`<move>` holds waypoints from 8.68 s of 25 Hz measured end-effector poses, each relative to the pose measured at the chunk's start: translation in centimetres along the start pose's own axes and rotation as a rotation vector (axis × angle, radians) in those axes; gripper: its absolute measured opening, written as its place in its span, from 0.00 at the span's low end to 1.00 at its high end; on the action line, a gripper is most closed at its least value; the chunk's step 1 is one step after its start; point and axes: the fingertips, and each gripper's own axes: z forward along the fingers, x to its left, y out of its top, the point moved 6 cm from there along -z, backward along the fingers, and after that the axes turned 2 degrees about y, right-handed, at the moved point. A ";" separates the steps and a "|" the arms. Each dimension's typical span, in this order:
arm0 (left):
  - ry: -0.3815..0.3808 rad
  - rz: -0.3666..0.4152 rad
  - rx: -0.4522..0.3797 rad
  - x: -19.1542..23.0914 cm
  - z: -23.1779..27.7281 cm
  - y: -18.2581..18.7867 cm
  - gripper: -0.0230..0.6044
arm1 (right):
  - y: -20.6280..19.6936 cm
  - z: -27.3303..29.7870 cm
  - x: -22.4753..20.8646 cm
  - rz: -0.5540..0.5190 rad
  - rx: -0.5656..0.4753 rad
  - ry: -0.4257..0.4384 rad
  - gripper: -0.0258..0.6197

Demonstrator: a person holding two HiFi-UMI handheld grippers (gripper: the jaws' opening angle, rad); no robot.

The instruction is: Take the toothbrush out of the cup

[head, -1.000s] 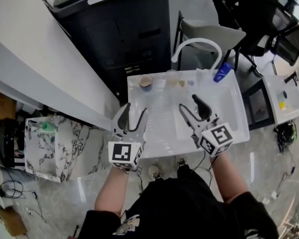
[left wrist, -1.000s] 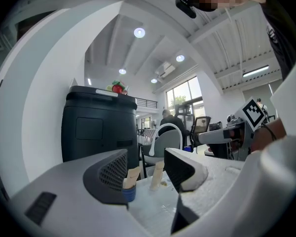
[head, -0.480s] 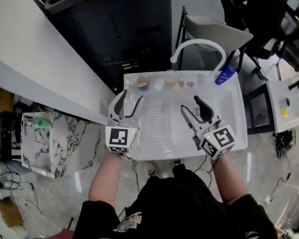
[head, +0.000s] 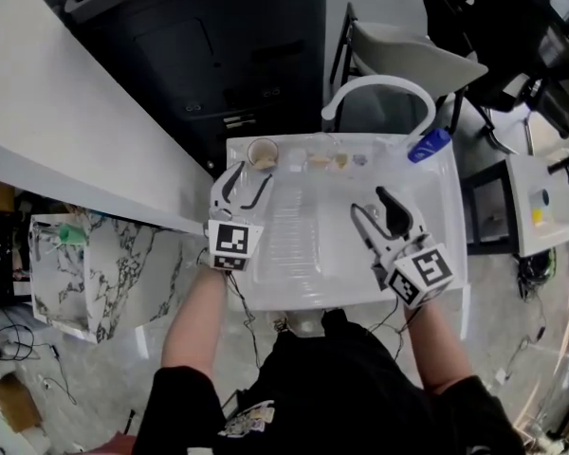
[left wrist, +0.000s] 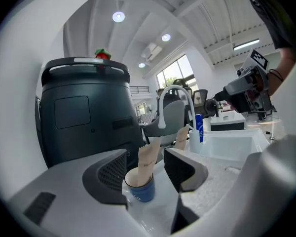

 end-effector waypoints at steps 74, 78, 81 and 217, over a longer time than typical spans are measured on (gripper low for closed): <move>0.050 -0.070 -0.157 -0.9 -9.1 11.5 0.11 | 1.6 -2.8 3.0 0.049 -0.098 -0.067 0.39; 0.069 -0.107 -0.157 -1.5 -11.9 11.7 0.11 | 1.9 -3.4 4.4 0.042 -0.115 -0.062 0.39; 0.074 -0.117 -0.156 -2.0 -13.9 11.6 0.11 | 2.2 -3.6 5.5 0.040 -0.129 -0.057 0.39; 0.316 -0.277 0.019 -10.1 -20.9 7.1 0.11 | -5.3 15.9 -4.7 -0.359 0.229 0.214 0.09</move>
